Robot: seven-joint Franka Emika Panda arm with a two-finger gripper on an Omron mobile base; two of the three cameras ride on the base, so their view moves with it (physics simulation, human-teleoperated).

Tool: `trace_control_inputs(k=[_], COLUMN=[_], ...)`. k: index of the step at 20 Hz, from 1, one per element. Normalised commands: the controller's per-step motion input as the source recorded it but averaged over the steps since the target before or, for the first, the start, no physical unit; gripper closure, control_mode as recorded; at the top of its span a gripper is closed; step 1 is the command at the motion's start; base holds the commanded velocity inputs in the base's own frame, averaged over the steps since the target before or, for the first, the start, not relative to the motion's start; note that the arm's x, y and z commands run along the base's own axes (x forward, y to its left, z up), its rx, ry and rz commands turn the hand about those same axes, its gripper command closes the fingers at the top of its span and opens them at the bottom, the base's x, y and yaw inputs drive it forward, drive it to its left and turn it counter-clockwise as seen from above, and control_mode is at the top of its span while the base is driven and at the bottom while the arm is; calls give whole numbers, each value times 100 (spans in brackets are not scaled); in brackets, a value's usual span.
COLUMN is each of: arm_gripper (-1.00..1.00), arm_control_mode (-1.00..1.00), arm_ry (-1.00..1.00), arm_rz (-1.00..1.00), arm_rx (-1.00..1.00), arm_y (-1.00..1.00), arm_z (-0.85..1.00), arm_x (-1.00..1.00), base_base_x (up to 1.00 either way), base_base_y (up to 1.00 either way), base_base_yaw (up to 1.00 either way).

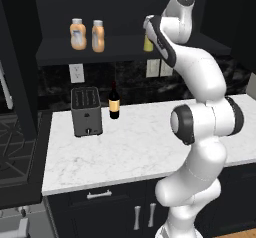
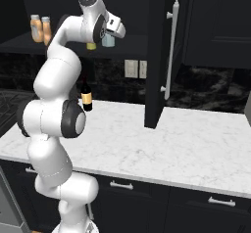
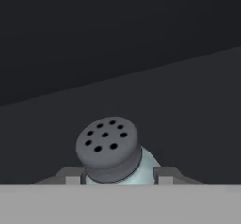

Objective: Put the shaker and condiment bottle from the counter next to their counterparts in the cabinet.

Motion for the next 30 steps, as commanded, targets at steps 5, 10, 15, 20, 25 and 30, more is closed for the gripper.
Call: trace_control_inputs(k=[5, 10, 15, 20, 25, 30], arm_gripper=[100, 100, 100, -100, -100, -100], arm_control_mode=[-100, -100, -100, -100, -100, -100], arm_ry=[-1, -4, -2, -5, -14, -13], arm_rz=[0, 0, 0, 0, 0, 1], arm_rx=[0, 0, 0, 0, 0, 0], arm_y=[0, 0, 1, 10, 8, -13], arm_z=[-28, -4, -19, -16, -2, 6], arm_x=[0, 0, 0, 0, -22, -58], base_base_x=[0, 0, 0, 0, 0, 0], base_base_y=[0, 0, 0, 0, 0, 0], base_base_yaw=[0, 0, 0, 0, 0, 0])
